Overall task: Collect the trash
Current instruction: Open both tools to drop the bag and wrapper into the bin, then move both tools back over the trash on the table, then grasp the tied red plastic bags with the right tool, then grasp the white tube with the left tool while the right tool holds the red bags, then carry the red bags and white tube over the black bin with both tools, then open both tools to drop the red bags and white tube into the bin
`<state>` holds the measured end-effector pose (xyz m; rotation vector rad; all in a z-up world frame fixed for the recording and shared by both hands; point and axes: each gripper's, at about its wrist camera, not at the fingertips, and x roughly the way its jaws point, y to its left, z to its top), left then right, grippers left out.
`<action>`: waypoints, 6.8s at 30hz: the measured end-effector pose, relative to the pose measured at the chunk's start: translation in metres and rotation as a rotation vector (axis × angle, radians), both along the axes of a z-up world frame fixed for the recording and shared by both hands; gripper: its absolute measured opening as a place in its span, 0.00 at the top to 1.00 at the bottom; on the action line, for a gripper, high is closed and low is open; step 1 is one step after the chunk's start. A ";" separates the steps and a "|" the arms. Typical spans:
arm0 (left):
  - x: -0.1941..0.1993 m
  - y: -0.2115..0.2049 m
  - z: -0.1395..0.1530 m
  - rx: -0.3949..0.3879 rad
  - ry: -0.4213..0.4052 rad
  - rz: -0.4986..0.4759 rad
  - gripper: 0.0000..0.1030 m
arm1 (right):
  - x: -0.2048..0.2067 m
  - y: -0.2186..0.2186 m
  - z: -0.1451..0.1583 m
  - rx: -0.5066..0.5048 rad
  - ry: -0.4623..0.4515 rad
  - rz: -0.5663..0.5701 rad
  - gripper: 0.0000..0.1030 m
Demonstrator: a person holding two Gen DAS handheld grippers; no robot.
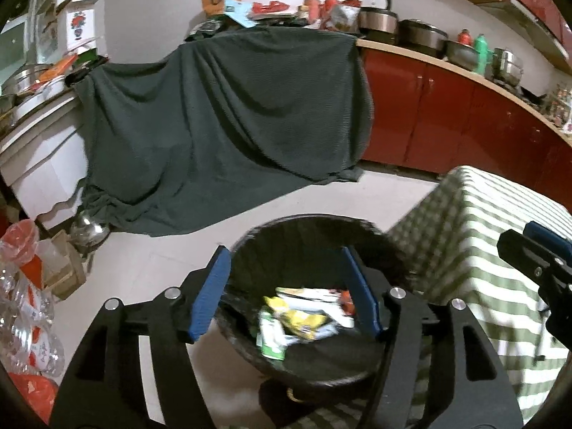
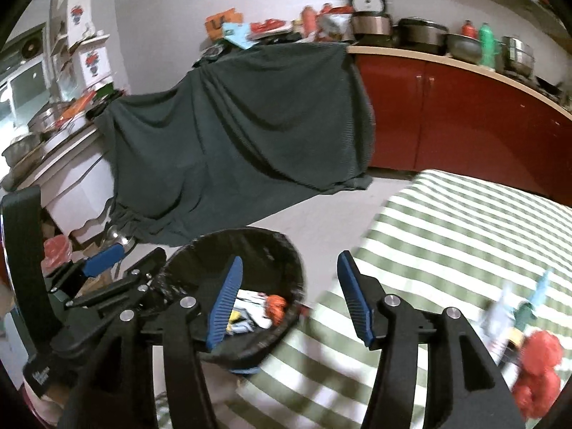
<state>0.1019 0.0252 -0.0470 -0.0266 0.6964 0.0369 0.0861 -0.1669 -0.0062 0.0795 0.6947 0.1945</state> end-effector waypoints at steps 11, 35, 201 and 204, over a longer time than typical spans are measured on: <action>-0.034 -0.072 0.013 -0.032 -0.010 -0.165 0.29 | -0.061 -0.085 0.006 -0.062 -0.018 -0.203 0.45; -0.065 -0.176 0.004 0.030 0.024 -0.362 0.23 | -0.096 -0.176 -0.040 -0.062 0.102 -0.352 0.43; 0.011 0.017 -0.010 0.052 0.035 0.076 0.50 | 0.027 0.040 -0.020 0.010 0.098 0.031 0.49; 0.004 0.008 -0.006 0.048 0.030 0.052 0.50 | 0.018 0.032 -0.015 0.006 0.085 0.014 0.48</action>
